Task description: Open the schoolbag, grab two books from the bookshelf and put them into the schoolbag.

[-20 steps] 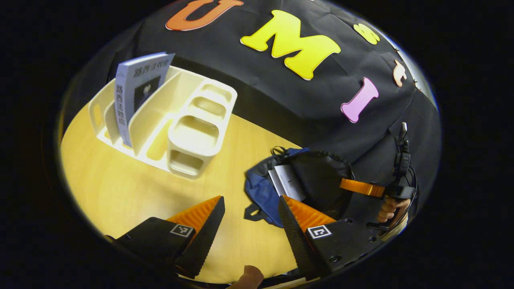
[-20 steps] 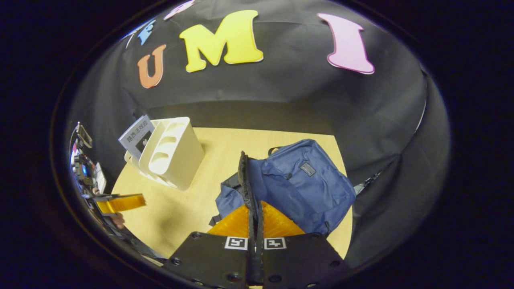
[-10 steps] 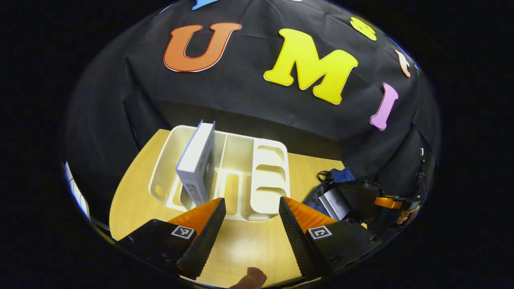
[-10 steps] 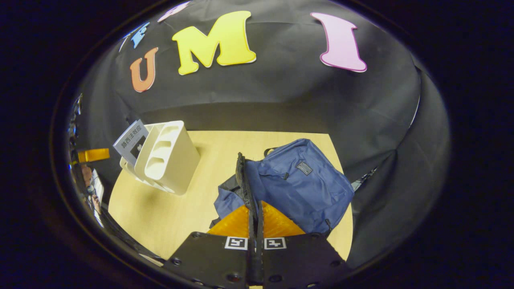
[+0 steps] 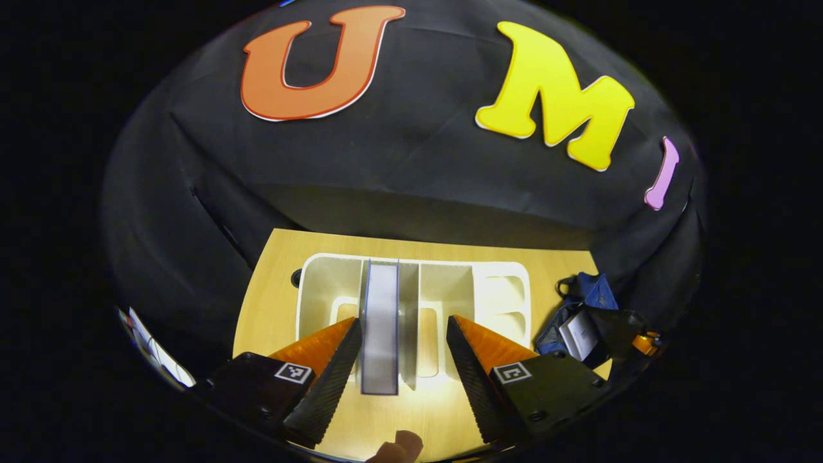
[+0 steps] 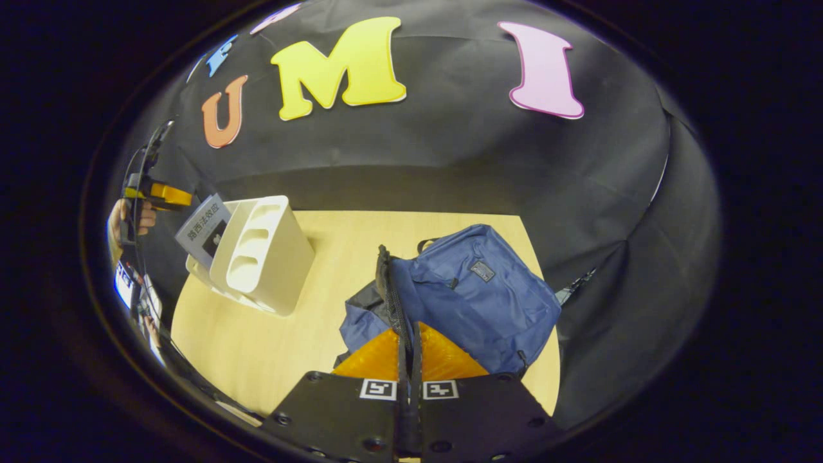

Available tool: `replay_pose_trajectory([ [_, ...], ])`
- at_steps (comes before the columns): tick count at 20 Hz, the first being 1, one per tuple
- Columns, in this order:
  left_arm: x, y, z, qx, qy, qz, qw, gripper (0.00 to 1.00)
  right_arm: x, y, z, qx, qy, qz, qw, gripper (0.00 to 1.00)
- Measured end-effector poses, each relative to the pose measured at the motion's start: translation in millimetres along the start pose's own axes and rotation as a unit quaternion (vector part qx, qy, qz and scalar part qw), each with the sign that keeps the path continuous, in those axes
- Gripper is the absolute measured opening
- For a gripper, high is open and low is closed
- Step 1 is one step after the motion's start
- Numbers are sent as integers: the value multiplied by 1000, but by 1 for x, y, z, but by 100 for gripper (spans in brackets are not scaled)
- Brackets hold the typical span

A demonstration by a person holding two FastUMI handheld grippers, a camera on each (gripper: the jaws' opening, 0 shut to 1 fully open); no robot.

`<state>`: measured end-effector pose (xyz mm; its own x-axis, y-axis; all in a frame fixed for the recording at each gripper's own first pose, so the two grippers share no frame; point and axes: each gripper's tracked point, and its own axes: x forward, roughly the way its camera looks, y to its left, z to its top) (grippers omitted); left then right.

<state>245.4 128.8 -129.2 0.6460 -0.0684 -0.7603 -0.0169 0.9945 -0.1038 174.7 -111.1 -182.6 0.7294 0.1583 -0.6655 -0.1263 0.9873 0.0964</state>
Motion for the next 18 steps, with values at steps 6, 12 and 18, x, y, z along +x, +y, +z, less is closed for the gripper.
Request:
replay_pose_trajectory([
  [6,51,25,-29,17,121,38,992,85,-2,-1,2,14,-12,13,1000,0],
  [12,59,29,-49,29,210,38,976,65,-3,-1,-3,7,-12,21,1000,0],
  [18,26,26,-62,-16,224,32,974,46,-2,-1,-5,5,-10,33,999,0],
])
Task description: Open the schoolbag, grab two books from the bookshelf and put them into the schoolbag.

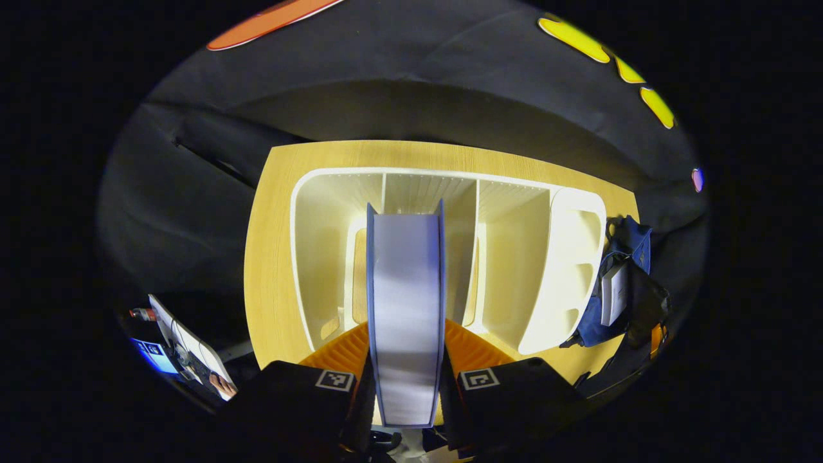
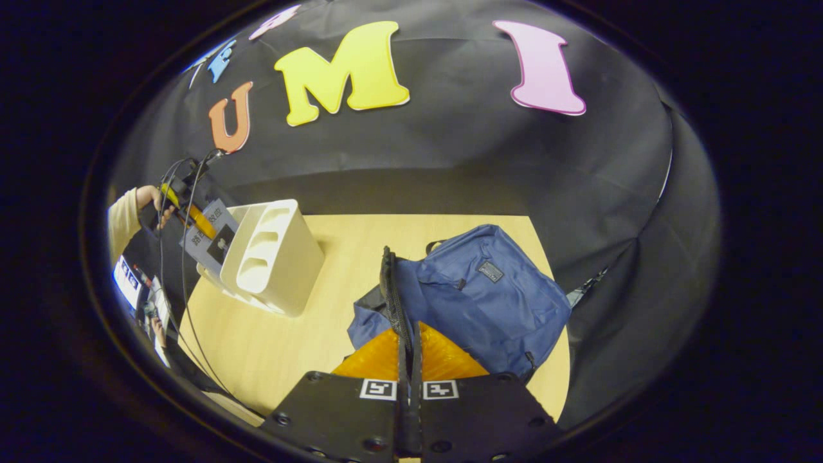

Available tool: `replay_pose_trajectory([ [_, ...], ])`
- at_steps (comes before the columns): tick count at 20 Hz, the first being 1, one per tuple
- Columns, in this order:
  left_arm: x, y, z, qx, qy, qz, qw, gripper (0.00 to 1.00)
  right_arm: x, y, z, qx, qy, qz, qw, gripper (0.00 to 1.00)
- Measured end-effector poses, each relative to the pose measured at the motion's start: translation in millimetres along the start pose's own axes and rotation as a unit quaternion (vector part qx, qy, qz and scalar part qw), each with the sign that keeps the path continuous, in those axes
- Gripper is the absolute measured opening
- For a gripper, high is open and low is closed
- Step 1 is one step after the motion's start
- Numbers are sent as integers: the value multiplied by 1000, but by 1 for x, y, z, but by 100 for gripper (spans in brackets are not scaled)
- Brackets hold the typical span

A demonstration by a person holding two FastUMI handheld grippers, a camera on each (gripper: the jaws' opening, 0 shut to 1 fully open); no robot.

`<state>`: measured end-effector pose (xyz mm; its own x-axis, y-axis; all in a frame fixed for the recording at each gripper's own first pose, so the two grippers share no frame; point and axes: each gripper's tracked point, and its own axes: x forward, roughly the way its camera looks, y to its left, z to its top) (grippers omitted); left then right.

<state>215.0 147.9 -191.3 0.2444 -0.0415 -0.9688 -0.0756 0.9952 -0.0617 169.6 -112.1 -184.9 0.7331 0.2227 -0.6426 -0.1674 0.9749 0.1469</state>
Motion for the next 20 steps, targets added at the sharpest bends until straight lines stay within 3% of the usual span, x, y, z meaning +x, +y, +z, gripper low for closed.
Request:
replay_pose_trajectory([
  [6,-72,5,-41,-8,-43,-12,999,45,2,1,-1,-14,2,20,1000,0],
  [12,-133,0,-115,-23,-74,-33,996,45,1,1,-6,-26,5,36,999,0],
  [16,-145,-21,-170,-67,-86,-80,991,45,4,3,-7,-35,8,48,998,0],
  [17,-146,-33,-180,-78,-86,-102,988,49,3,1,-6,-38,3,45,998,3],
  [18,-146,-45,-190,-88,-84,-122,985,44,4,2,-5,-40,2,48,998,1],
  [20,-141,-64,-208,-95,-81,-150,981,44,4,3,-7,-49,4,49,998,0],
])
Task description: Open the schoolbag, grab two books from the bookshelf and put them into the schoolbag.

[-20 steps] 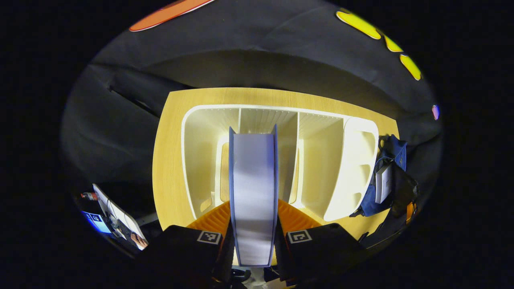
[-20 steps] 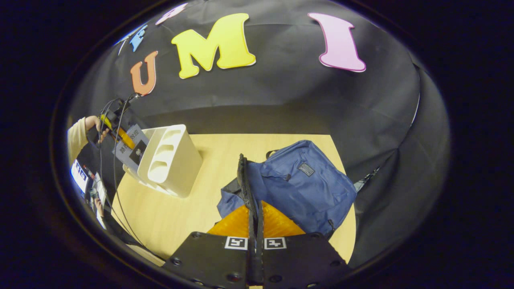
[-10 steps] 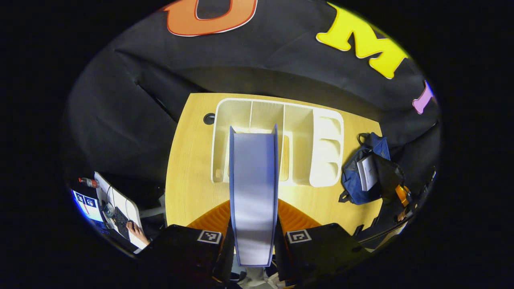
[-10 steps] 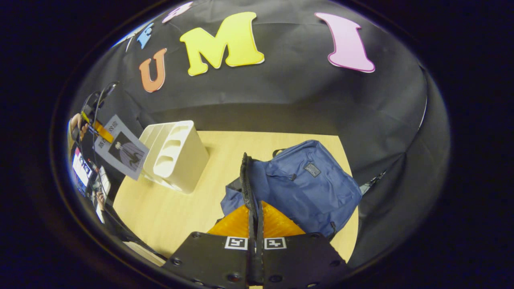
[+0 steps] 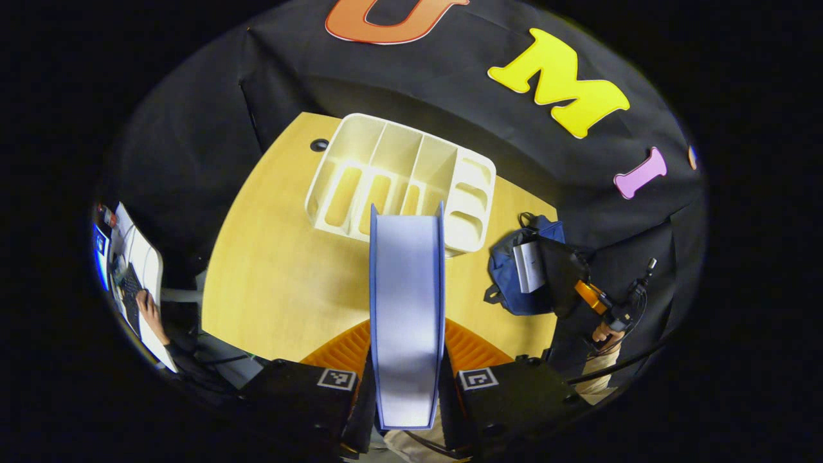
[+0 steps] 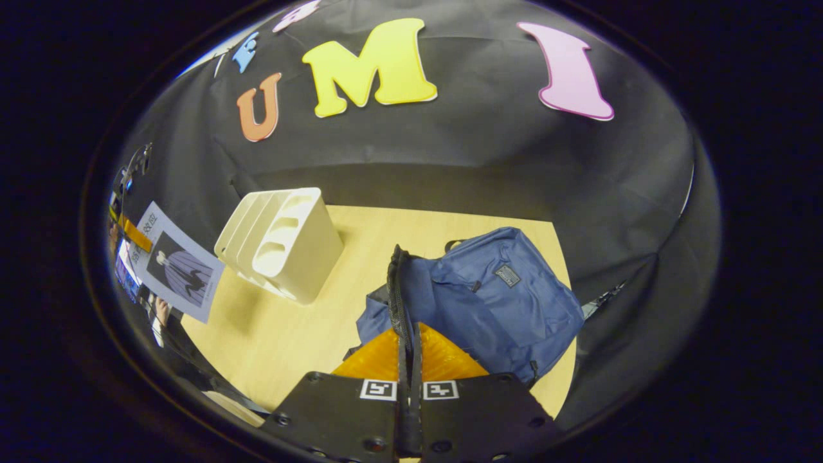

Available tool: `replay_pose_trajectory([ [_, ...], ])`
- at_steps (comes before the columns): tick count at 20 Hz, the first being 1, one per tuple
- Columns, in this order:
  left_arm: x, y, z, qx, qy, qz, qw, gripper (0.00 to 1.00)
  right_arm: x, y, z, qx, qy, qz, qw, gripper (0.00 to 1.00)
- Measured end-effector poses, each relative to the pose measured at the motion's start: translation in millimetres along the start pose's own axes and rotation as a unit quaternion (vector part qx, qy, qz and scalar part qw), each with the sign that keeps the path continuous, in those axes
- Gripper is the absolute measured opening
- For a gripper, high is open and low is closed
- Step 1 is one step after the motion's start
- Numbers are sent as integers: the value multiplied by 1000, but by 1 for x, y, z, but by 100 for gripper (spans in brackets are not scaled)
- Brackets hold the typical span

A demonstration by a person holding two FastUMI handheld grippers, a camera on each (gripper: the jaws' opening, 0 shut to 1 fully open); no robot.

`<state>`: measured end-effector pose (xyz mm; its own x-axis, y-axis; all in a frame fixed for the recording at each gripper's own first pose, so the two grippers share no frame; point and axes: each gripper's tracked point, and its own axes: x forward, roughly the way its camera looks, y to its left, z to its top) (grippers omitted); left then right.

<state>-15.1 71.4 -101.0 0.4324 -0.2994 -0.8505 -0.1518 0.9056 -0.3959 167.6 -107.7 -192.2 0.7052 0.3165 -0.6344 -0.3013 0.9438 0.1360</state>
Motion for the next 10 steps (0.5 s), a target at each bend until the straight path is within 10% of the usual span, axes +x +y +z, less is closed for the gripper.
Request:
replay_pose_trajectory([
  [10,111,-141,-66,13,58,-181,982,44,-7,-5,2,-29,16,9,999,2],
])
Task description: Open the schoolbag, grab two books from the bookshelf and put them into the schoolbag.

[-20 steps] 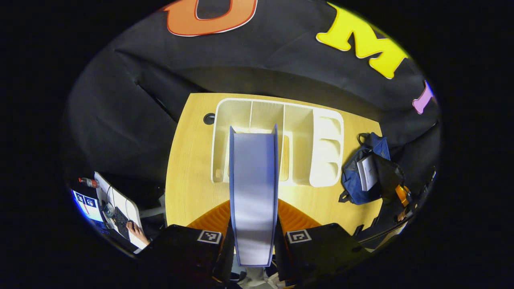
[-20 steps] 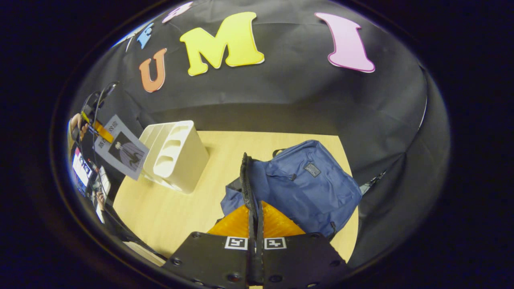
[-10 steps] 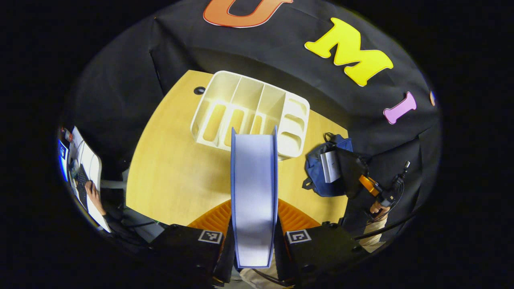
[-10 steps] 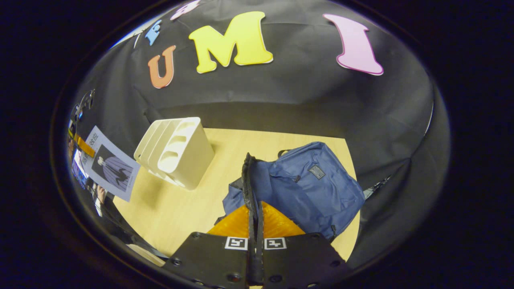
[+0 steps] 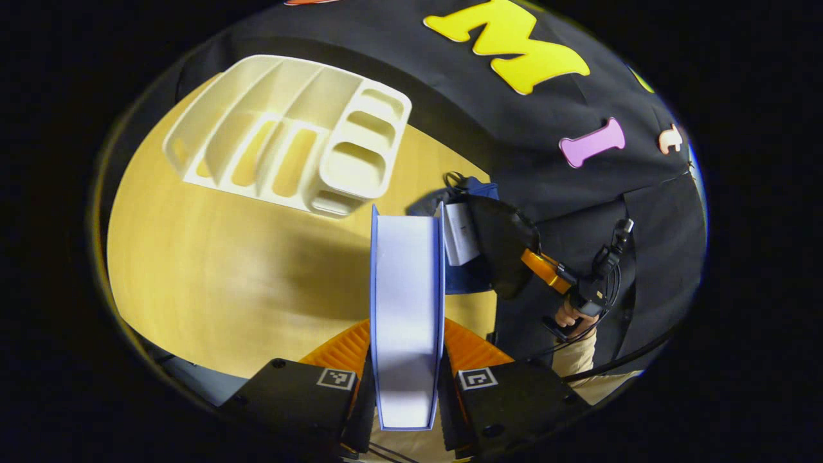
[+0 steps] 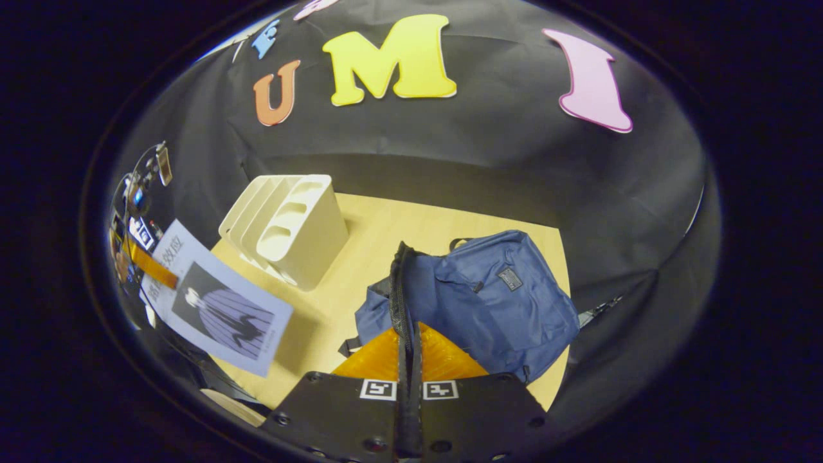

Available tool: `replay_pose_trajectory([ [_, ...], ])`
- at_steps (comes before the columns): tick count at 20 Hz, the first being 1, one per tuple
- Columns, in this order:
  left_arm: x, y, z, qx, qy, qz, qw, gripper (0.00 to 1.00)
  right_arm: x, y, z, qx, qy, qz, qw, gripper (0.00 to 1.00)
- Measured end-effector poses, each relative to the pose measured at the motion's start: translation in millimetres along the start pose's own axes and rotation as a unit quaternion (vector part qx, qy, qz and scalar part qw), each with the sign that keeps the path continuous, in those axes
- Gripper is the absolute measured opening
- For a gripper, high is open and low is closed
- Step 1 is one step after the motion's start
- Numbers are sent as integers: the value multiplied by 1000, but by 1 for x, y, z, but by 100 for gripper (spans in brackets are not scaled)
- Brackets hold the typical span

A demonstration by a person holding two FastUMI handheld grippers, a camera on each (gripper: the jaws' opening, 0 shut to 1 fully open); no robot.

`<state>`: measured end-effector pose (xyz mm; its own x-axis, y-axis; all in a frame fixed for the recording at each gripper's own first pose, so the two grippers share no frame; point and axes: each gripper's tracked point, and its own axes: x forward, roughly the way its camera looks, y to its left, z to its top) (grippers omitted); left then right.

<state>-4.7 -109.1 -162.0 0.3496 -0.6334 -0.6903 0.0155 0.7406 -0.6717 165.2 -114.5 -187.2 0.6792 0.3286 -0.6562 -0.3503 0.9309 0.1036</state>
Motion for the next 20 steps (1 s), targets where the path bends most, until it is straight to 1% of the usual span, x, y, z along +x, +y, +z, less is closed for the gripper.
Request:
replay_pose_trajectory([
  [2,31,-15,2,4,2,-28,1000,44,-4,-9,5,0,-1,-6,1000,0],
  [3,45,-21,5,2,-1,-42,999,44,-7,-13,7,2,-2,-7,1000,0],
  [6,81,-34,19,-21,-6,-85,996,44,-13,-23,10,9,0,-13,1000,0],
  [10,125,-45,30,-41,-24,-105,993,44,-16,-32,11,20,5,-12,1000,0],
  [14,160,-54,36,-69,-42,-144,986,44,-16,-32,16,14,4,-5,1000,0],
  [16,180,-51,42,-98,-57,-153,982,44,-14,-30,16,6,5,0,1000,0],
  [18,195,-56,42,-127,-57,-167,976,44,-12,-24,15,-2,12,11,1000,0],
  [20,212,-61,44,-139,-69,-181,971,43,-11,-15,13,-6,19,28,999,0],
])
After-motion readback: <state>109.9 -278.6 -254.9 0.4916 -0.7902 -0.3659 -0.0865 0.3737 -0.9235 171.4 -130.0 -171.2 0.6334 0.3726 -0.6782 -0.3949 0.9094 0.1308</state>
